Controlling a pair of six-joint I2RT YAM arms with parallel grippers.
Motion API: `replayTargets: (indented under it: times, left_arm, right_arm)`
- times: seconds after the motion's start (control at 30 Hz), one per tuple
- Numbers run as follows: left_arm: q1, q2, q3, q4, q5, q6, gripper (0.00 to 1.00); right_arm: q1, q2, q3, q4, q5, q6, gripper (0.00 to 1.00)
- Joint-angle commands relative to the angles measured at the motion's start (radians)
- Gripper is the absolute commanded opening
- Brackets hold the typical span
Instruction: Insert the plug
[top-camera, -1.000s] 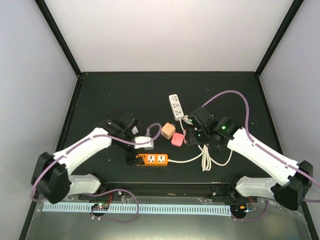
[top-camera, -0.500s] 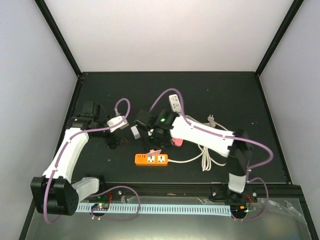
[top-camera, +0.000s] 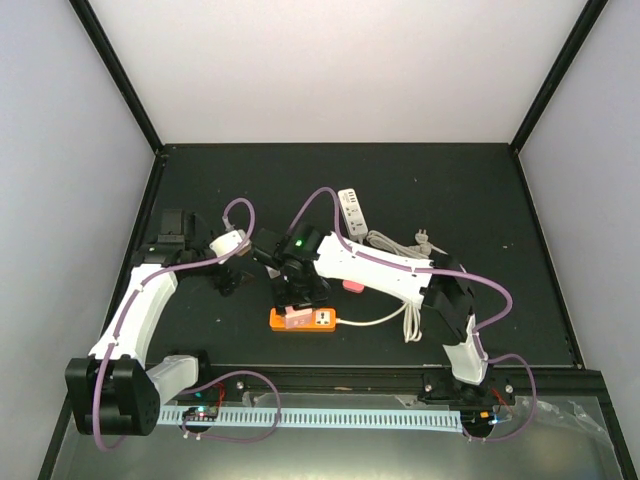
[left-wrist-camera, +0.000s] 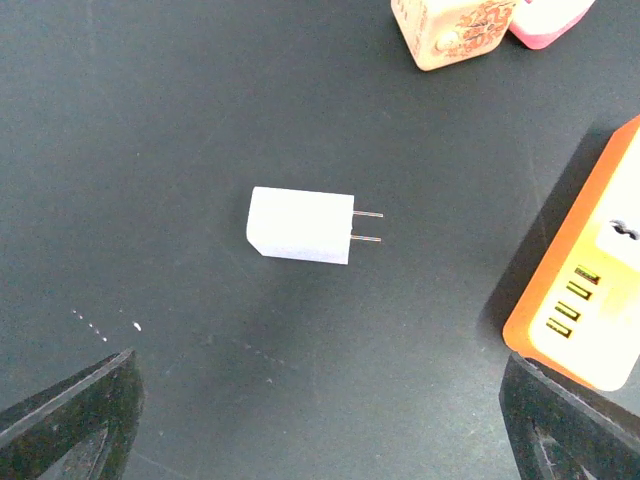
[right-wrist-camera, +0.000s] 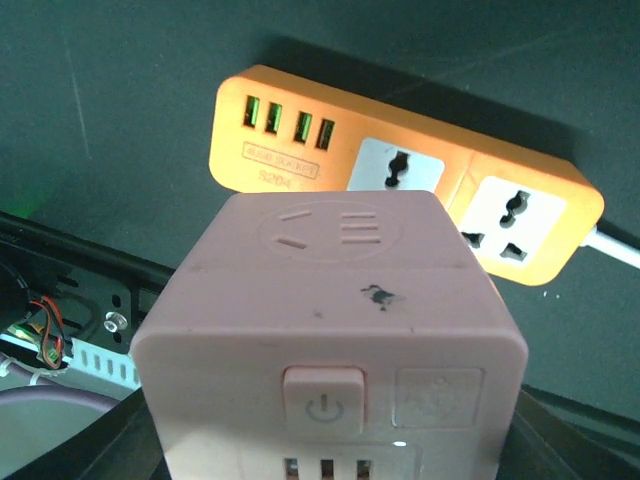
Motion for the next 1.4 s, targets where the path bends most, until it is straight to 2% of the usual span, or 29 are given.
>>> replayTargets:
  times: [0.0, 1.0, 1.37]
  left_arm:
    - [0.009, -0.001, -0.012, 0.046, 0.008, 0.024, 0.99]
    - [0.011, 0.001, -0.047, 0.029, 0.055, 0.109, 0.98]
    - [0.078, 0.045, -0.007, 0.009, 0.111, 0.108, 0.99]
  right_arm:
    - [0.009, 0.019, 0.027, -0.055, -0.032, 0.05, 0.01]
    - [-0.002, 0.051, -0.014, -0.002, 0.057, 0.113, 0.01]
    - [-0.013, 0.055, -0.055, 0.03, 0.046, 0.111, 0.01]
